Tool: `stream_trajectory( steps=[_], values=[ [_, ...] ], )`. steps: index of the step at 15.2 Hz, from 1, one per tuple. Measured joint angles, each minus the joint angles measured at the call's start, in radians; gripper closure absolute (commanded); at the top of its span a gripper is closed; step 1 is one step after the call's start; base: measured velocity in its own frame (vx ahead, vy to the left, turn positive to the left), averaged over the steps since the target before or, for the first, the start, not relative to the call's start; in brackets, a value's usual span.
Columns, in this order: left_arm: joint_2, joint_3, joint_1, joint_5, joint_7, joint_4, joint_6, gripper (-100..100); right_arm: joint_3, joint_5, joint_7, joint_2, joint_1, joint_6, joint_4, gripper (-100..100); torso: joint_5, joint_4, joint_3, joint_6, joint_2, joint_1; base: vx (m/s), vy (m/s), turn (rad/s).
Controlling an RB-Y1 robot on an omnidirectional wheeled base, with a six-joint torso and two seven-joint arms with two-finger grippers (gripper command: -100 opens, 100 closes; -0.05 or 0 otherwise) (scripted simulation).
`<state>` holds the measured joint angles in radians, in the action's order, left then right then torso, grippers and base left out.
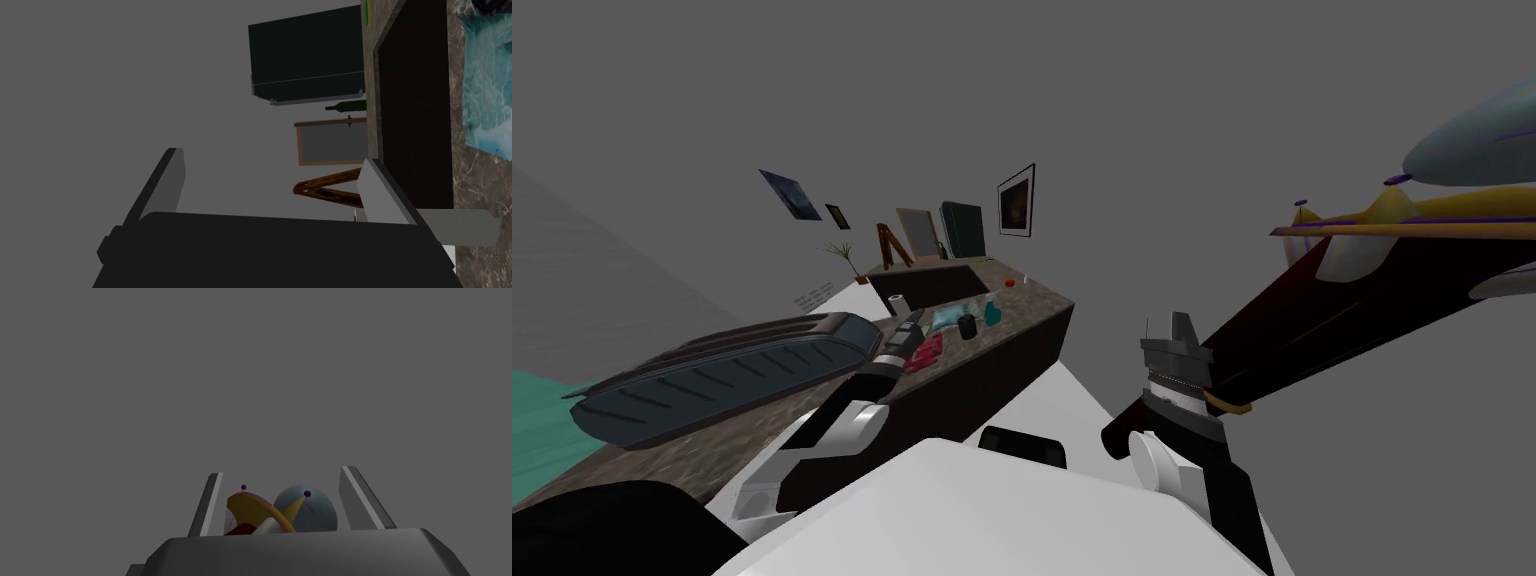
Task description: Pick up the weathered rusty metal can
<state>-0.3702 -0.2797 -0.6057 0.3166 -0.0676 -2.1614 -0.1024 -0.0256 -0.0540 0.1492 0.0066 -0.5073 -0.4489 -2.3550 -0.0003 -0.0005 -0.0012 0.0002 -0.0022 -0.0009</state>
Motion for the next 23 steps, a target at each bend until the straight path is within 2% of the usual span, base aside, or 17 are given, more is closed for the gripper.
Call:
stream_trajectory(
  steps=[8, 10, 23],
  values=[
    [-0.103, -0.069, -0.016, 0.085, 0.020, 0.037, 0.149, -100, 0.000, 0.000, 0.000, 0.000, 0.000, 0.000, 0.000, 0, 0.000, 0.000, 0.000, 0.000, 0.000, 0.000, 0.027, -0.016, -0.060],
    [-0.139, -0.094, -0.024, 0.116, 0.029, 0.046, 0.191, -100, 0.000, 0.000, 0.000, 0.000, 0.000, 0.000, 0.000, 0, 0.000, 0.000, 0.000, 0.000, 0.000, 0.000, 0.028, -0.016, -0.053],
    [-0.276, -0.181, -0.036, 0.264, 0.058, 0.107, 0.439, -100, 0.000, 0.000, 0.000, 0.000, 0.000, 0.000, 0.000, 0, 0.000, 0.000, 0.000, 0.000, 0.000, 0.000, 0.028, -0.007, -0.068]
  ],
)
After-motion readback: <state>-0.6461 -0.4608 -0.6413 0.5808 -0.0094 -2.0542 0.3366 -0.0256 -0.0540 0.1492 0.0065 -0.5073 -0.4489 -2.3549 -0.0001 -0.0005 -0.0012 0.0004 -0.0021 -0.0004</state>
